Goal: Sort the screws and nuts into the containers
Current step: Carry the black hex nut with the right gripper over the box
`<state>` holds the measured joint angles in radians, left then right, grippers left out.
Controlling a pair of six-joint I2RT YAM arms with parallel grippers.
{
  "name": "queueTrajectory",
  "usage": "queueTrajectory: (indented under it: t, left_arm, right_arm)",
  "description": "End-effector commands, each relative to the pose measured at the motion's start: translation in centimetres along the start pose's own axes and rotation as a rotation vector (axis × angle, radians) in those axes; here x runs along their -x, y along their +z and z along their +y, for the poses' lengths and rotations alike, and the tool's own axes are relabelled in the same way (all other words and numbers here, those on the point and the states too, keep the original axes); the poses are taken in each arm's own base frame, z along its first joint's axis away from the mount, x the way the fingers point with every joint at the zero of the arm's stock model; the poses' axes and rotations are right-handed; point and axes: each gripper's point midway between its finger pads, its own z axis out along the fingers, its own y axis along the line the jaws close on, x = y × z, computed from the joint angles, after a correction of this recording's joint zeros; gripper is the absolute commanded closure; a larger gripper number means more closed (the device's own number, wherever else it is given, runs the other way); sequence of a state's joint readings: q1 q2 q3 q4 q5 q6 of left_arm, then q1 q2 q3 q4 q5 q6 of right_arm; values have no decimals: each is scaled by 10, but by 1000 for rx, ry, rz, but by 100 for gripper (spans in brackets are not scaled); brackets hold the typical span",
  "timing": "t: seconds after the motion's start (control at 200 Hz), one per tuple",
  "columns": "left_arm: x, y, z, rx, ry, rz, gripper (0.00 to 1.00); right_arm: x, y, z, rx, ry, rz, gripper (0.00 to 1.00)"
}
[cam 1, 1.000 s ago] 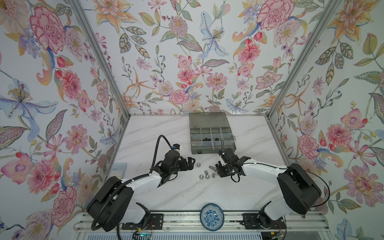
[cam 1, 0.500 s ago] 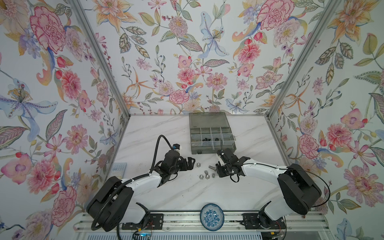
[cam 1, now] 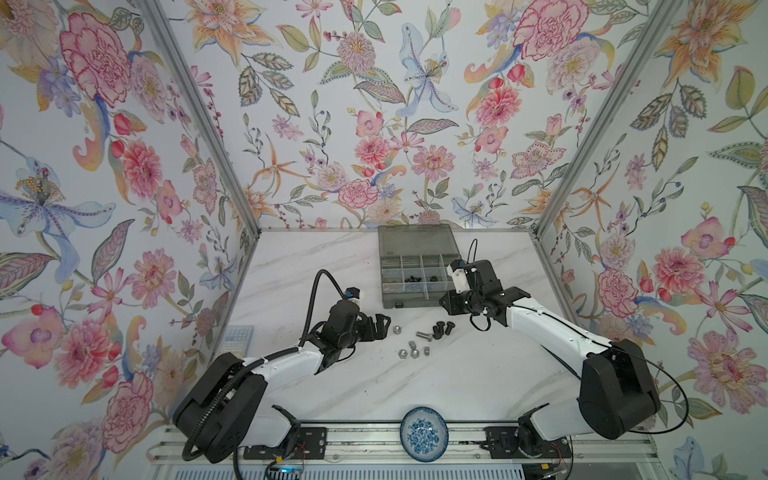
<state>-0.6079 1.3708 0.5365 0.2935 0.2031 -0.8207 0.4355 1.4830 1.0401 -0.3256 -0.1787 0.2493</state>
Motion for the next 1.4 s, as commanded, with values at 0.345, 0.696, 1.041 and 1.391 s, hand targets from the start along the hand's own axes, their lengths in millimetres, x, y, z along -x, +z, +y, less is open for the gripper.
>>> queueTrajectory:
  t: [0.345,0.696,1.041,1.391]
  left_arm:
    - [-1,-1,0,-1,0,-7,1]
    - [4,-1,-3,0,10,-13,1]
    - [4,0,-3,0,14,-8,1]
    - [5,-1,-4,0,13,-12,1]
  right_arm:
    - [85,55,-26,-82,-51,-16,94]
    - [73,106,-46,-133,-41,74,91]
    - [63,118,-56,-160,-43,105,90]
    - [69,109,-55,-168,-49,91,56]
